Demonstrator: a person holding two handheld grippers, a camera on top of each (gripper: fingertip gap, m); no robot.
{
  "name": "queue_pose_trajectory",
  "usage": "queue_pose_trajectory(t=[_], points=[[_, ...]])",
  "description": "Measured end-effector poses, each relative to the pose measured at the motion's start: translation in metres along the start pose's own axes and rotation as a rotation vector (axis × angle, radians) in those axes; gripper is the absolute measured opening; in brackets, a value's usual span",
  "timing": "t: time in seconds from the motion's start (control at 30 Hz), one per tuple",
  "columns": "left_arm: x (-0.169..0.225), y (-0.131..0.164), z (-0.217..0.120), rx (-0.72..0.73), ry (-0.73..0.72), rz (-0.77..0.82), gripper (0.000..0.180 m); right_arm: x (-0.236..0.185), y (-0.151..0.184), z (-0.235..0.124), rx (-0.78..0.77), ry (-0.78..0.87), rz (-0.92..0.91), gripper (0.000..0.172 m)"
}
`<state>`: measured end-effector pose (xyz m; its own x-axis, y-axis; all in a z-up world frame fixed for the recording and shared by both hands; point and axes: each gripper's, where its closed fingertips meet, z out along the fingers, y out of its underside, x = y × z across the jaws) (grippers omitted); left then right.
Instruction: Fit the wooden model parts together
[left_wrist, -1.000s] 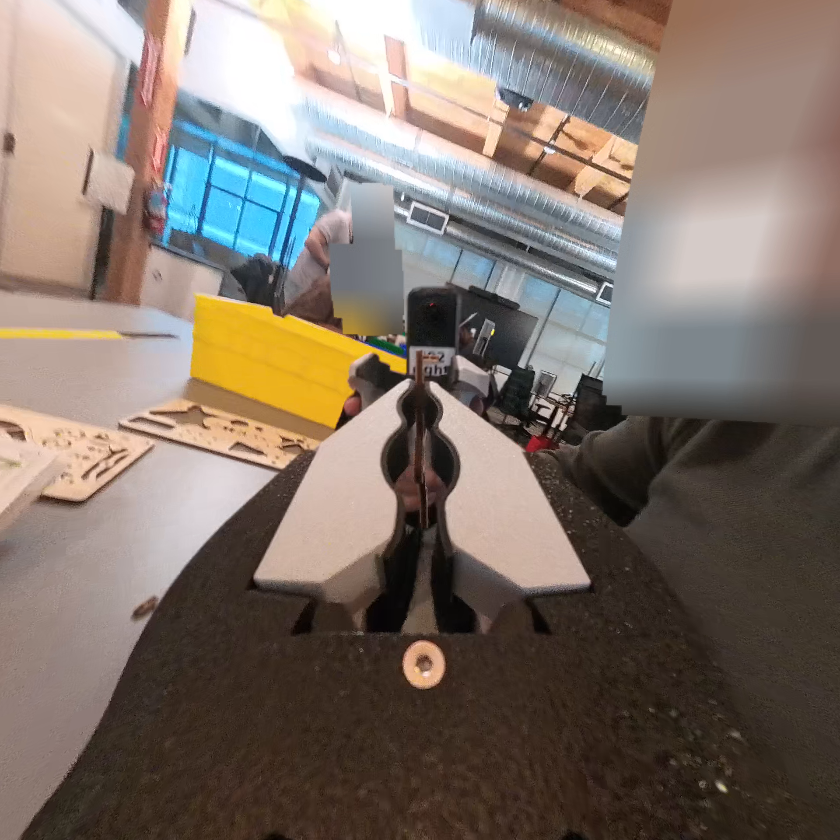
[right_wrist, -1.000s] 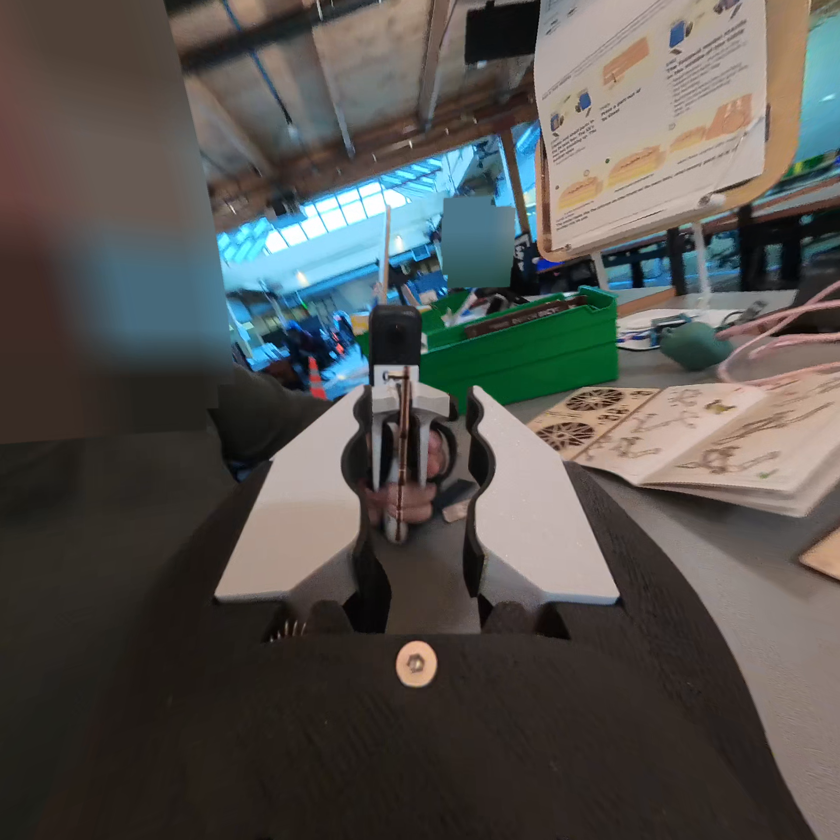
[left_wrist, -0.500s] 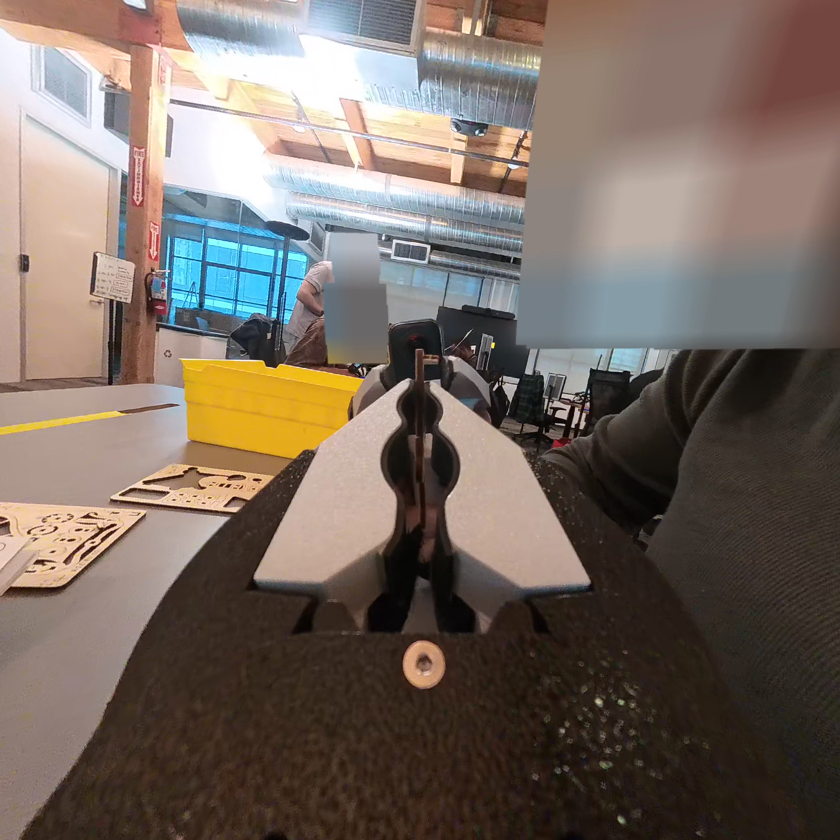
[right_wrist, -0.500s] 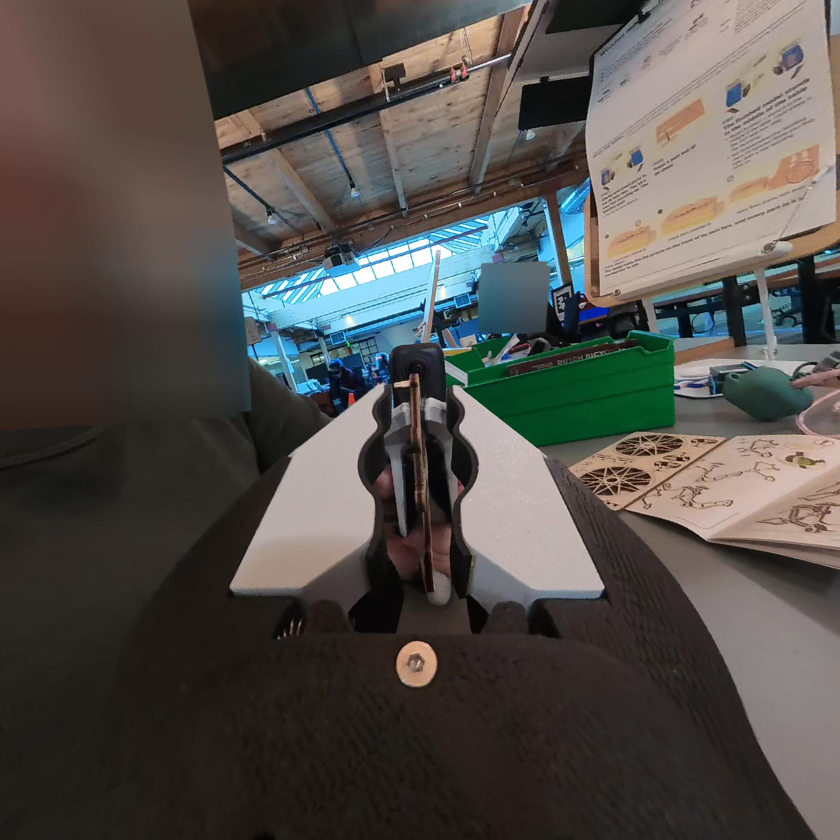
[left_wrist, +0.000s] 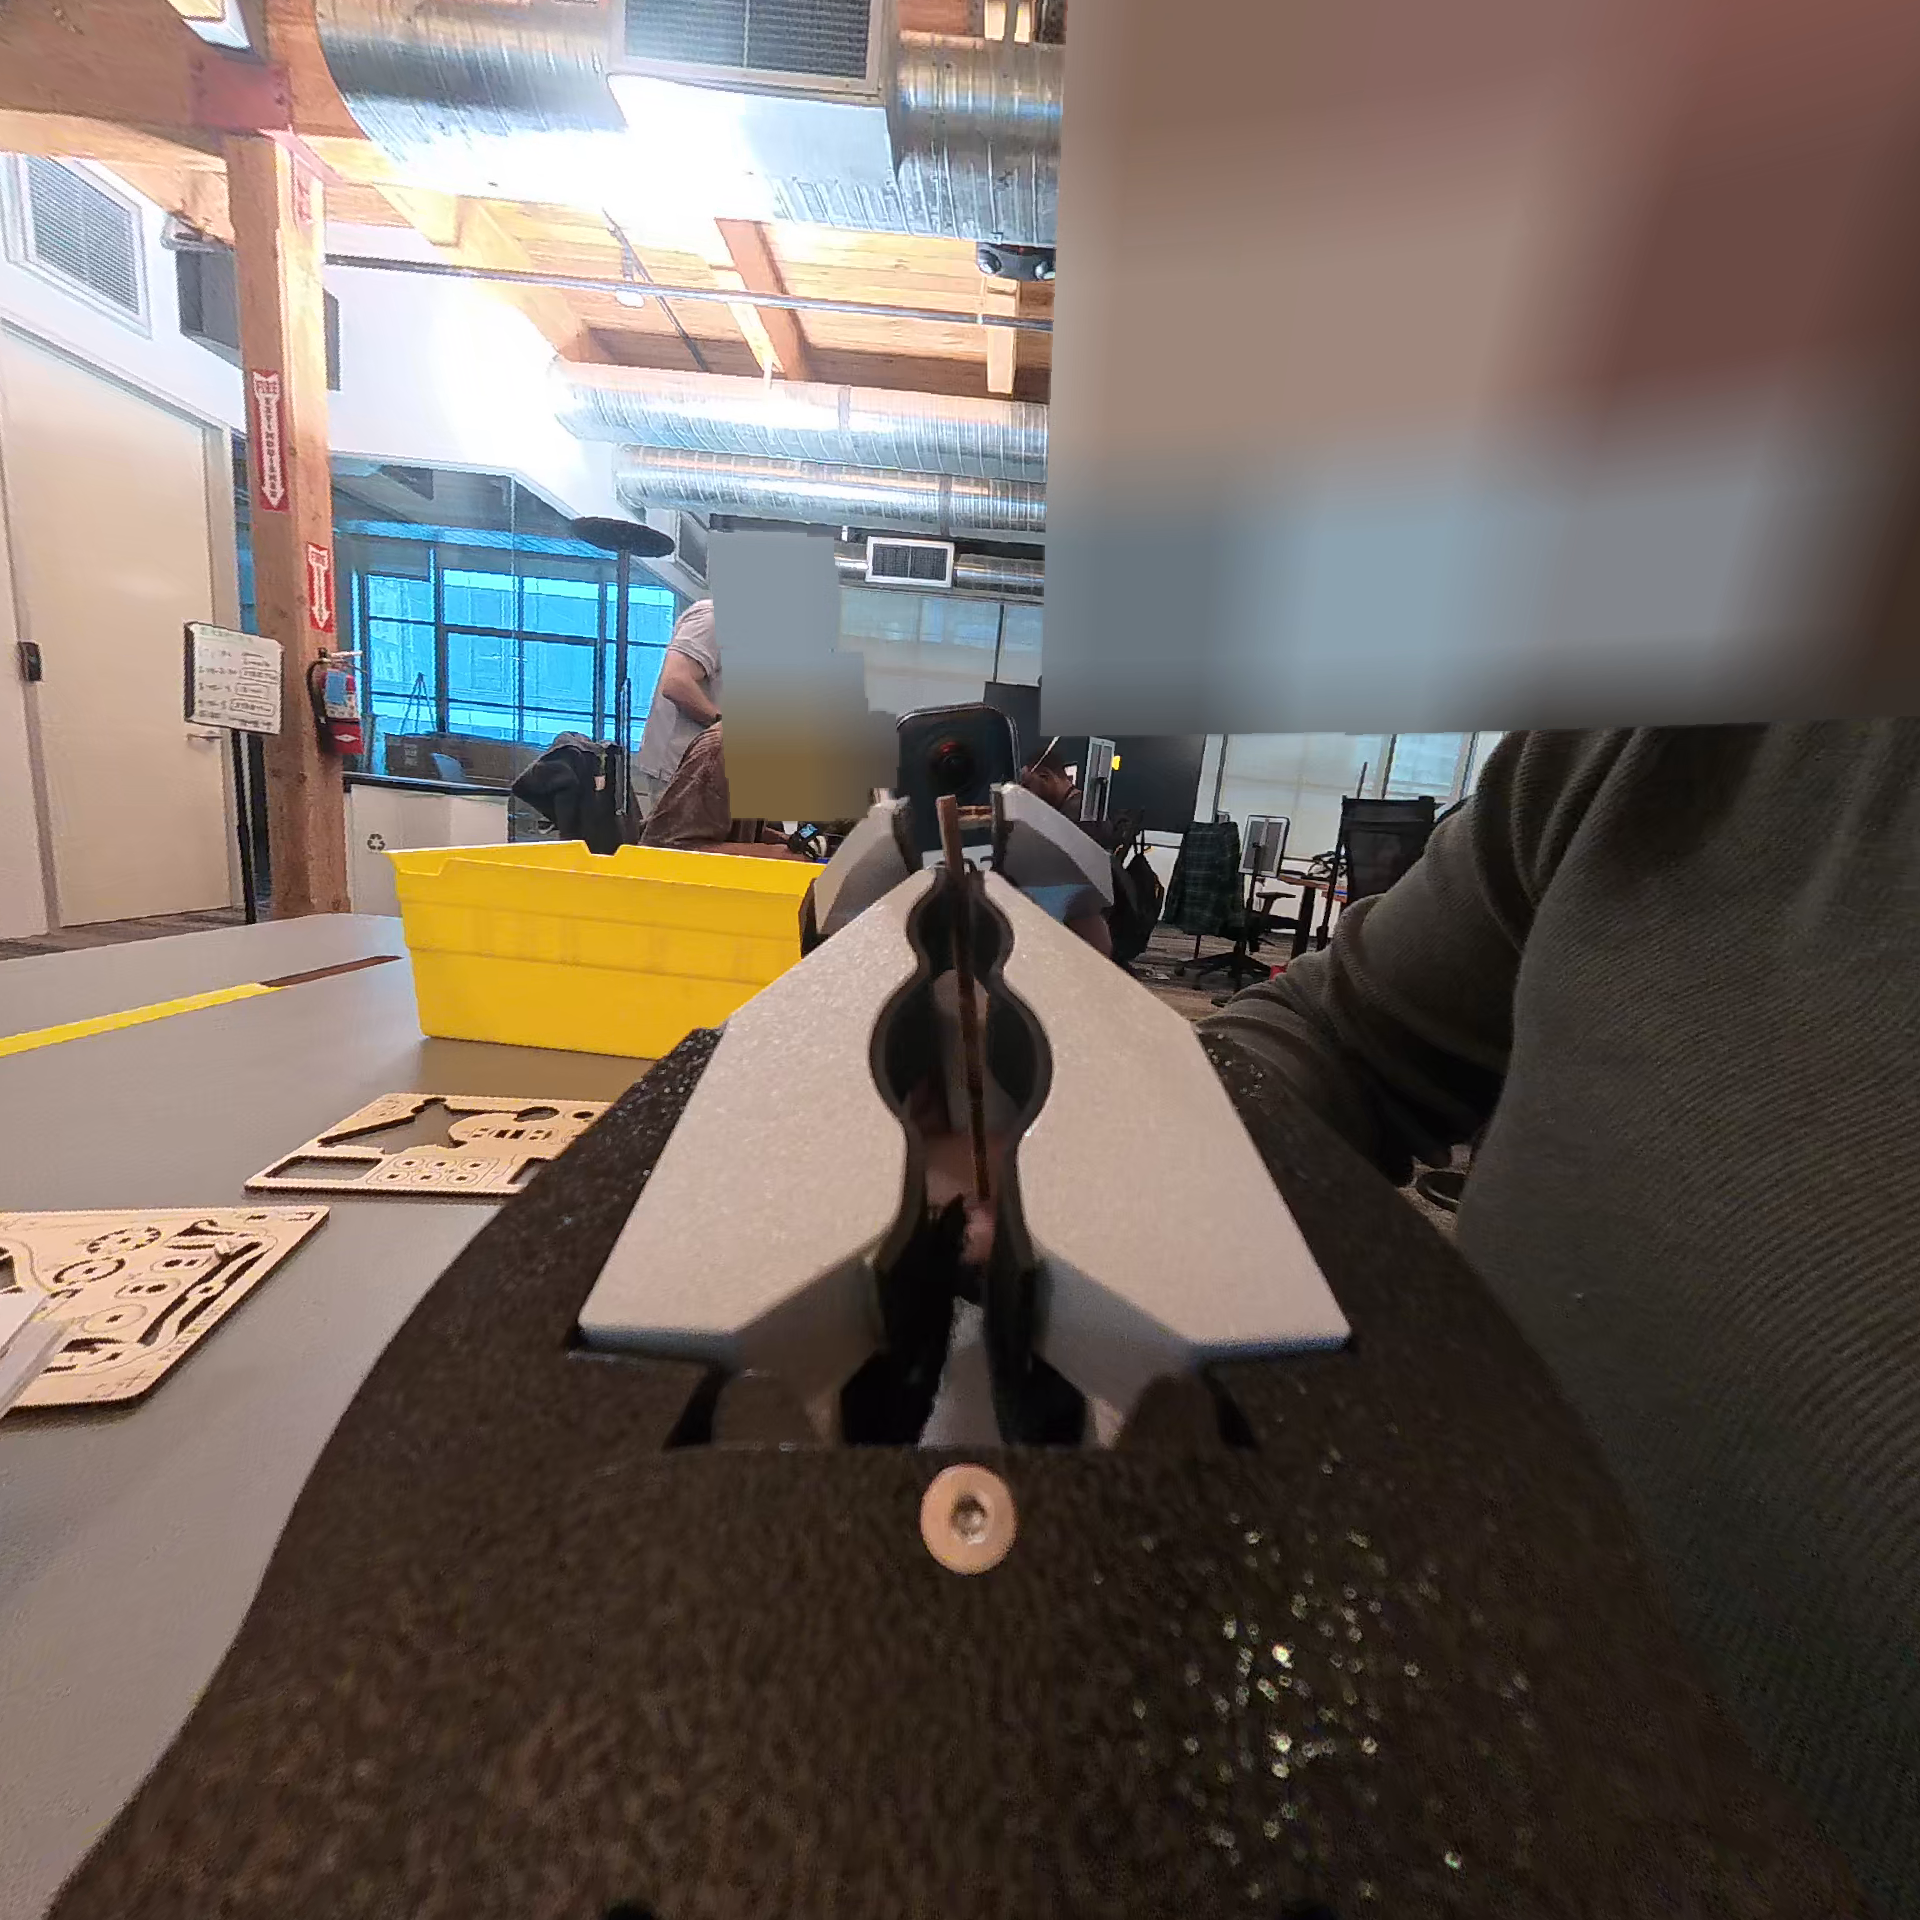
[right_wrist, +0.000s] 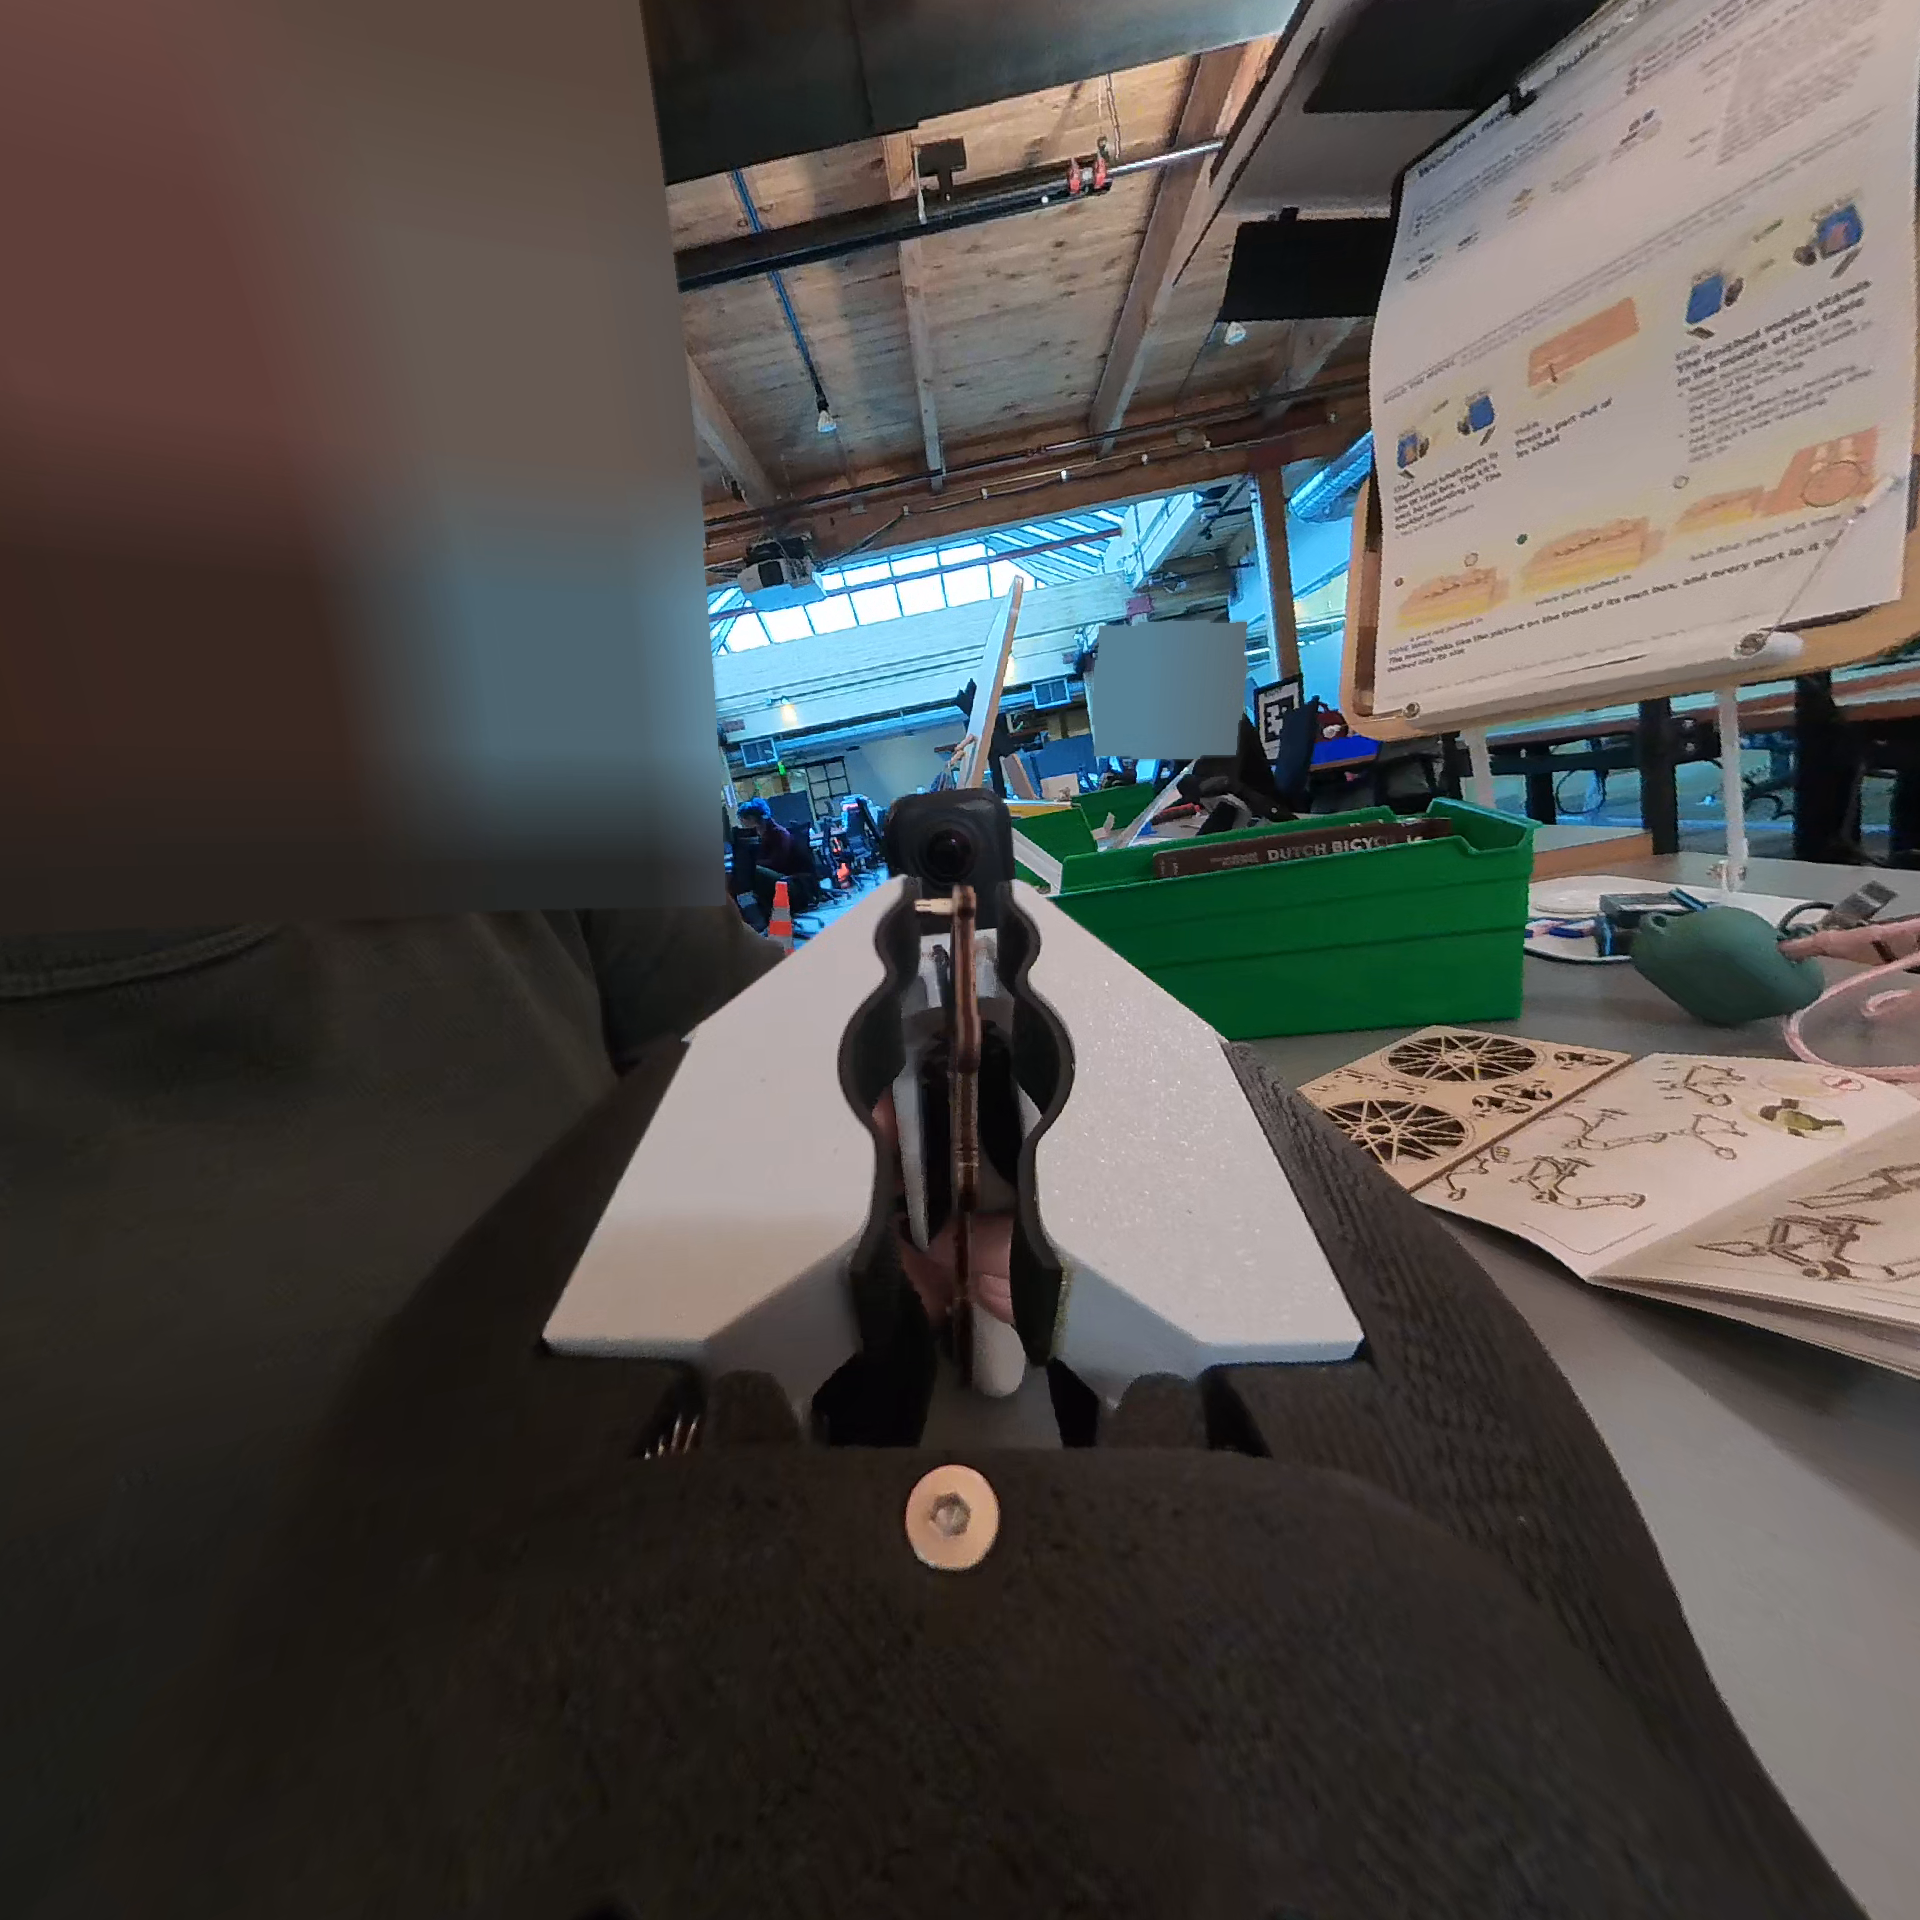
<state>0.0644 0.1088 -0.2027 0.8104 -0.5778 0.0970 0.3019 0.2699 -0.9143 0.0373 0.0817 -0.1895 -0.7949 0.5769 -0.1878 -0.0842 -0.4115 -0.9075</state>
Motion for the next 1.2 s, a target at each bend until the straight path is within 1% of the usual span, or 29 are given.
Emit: queue_pose_trajectory(t=[0.1,0.23,0.43,0.53,0.67,0.73,1.07,1.2], points=[[0.001,0.001,0.0,-0.003,0.007,-0.009,0.0,0.0,-0.001,-0.001,-0.006,0.001,-0.013,0.009],[0.001,0.001,0.0,-0.006,0.015,-0.013,0.0,-0.002,-0.001,-0.002,-0.011,-0.009,-0.019,0.008],[0.006,0.001,0.0,-0.012,0.051,-0.005,0.0,-0.008,-0.001,-0.002,0.0,-0.085,0.03,0.014],[0.007,0.002,-0.001,-0.028,0.073,0.017,0.0,-0.01,0.0,-0.003,-0.011,-0.109,0.022,0.014],[0.008,0.002,-0.001,-0.034,0.087,0.013,0.0,-0.012,0.001,-0.003,-0.033,-0.113,-0.007,0.012],[0.008,0.002,-0.002,-0.036,0.089,0.005,0.0,-0.013,0.001,-0.003,-0.037,-0.115,-0.019,0.007],[0.008,0.001,-0.002,-0.029,0.097,-0.007,0.0,-0.015,0.002,-0.003,-0.068,-0.098,-0.059,0.007],[0.009,0.002,-0.003,-0.028,0.081,0.035,0.0,-0.014,0.003,-0.002,-0.072,-0.091,-0.067,0.007]])
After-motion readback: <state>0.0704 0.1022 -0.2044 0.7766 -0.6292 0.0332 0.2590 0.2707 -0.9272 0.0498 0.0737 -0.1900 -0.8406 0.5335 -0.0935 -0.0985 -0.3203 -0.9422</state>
